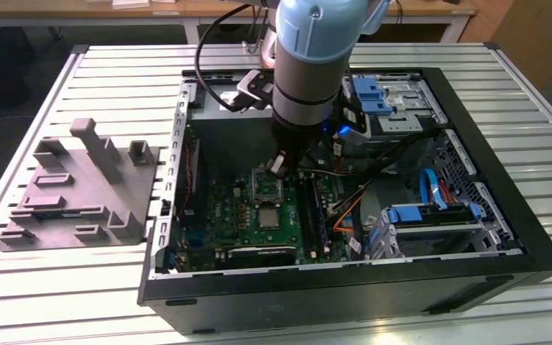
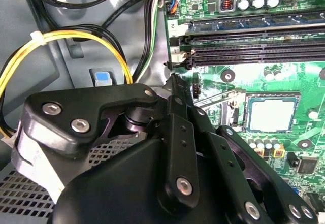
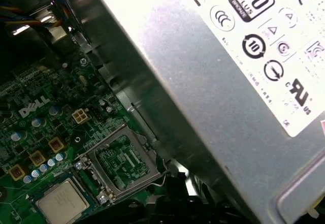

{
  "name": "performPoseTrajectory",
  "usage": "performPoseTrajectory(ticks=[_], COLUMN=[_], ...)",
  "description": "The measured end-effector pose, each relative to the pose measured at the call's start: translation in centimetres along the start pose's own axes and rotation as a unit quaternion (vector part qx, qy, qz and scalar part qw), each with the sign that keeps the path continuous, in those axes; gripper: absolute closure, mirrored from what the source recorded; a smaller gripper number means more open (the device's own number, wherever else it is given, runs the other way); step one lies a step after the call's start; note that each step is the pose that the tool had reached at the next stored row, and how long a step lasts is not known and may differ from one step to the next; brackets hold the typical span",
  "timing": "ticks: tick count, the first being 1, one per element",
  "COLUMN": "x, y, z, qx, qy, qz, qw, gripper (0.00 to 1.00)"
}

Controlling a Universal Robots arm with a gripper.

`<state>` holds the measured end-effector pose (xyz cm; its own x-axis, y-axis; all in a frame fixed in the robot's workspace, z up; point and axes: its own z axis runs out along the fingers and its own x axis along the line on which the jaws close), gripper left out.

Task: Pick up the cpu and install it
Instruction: 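Close the cpu cover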

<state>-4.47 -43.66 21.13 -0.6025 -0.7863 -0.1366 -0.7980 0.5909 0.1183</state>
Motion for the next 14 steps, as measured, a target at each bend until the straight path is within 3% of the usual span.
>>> performPoseTrajectory(ticks=[8,14], x=[-0.11,-0.18], y=[0.16,0.24], z=[-0.50,-0.79], qx=[0.0049,0.0103], qy=[0.0065,0.0136], qz=[0.000,0.000], qw=[1.0000,0.9999], gripper=[0.89,0.89])
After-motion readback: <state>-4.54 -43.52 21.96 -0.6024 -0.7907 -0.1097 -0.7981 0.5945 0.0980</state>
